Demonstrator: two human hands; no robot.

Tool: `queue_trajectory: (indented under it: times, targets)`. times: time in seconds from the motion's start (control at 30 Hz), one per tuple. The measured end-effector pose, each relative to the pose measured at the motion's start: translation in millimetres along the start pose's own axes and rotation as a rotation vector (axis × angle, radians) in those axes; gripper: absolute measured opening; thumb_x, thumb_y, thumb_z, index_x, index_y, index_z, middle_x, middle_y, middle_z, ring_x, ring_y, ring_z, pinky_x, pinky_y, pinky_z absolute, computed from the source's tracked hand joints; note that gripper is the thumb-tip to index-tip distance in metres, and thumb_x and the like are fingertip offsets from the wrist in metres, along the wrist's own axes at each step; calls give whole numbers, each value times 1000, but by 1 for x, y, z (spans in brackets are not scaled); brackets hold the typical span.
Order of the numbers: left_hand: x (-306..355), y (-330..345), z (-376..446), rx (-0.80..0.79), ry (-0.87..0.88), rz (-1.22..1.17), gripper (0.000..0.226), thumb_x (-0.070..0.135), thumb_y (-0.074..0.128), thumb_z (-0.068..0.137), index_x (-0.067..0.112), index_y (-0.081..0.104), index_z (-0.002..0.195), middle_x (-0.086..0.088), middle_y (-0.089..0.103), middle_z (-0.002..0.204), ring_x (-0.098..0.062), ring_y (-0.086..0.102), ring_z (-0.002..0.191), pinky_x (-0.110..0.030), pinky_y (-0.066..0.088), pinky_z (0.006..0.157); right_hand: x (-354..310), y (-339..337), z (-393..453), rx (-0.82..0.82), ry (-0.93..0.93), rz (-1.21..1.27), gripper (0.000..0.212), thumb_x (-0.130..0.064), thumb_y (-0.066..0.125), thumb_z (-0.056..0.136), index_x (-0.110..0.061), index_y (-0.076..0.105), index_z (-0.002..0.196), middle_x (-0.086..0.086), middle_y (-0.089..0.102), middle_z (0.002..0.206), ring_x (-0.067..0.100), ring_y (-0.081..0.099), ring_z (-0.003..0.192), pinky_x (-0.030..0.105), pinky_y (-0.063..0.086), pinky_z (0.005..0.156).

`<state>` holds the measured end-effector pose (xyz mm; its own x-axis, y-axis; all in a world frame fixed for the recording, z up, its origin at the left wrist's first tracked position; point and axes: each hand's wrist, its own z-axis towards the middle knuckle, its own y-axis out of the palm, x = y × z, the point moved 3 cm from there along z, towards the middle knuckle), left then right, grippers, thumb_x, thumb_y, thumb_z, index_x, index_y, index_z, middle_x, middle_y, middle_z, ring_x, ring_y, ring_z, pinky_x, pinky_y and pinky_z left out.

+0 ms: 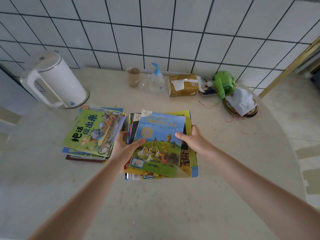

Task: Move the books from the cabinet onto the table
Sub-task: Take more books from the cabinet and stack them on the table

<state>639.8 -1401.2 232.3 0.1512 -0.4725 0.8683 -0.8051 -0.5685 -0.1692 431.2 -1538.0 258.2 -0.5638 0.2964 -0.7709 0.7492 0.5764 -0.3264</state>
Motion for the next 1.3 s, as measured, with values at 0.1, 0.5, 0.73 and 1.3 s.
queue_trajectory:
  times: [0.1, 0.5, 0.73, 1.3]
  targets:
    - [-2, 0, 25, -24, -32, 124, 63, 30, 83, 72, 18, 49, 124, -1, 71, 100, -19, 72, 82, -42, 58, 81, 11, 15, 18, 51, 163, 63, 42, -33, 69, 85, -14, 44, 113, 5, 58, 111, 24, 60, 103, 48, 50, 94]
    - [-10, 7, 67, -55, -27, 371, 31, 34, 76, 76, 31, 53, 97, 4, 68, 93, -17, 67, 83, -41, 57, 78, 46, 43, 57, 137, 211, 74, 58, -52, 66, 53, -21, 60, 102, 0, 70, 97, 20, 69, 84, 44, 59, 79]
    - [-4, 7, 56, -62, 227, 582, 80, 29, 72, 82, 26, 29, 150, -3, 40, 147, -22, 39, 134, -48, 40, 107, 41, 50, 50, 77, 117, -51, 69, -37, 74, 55, -27, 47, 118, -5, 63, 110, 16, 62, 101, 44, 55, 86]
    - [-12, 33, -17, -46, 584, 634, 52, 13, 63, 85, 16, 48, 134, 0, 54, 129, -22, 43, 125, -33, 34, 101, 54, 9, -64, 231, -137, -394, 50, -22, 56, 95, -16, 39, 141, 1, 51, 139, 18, 46, 128, 22, 31, 95]
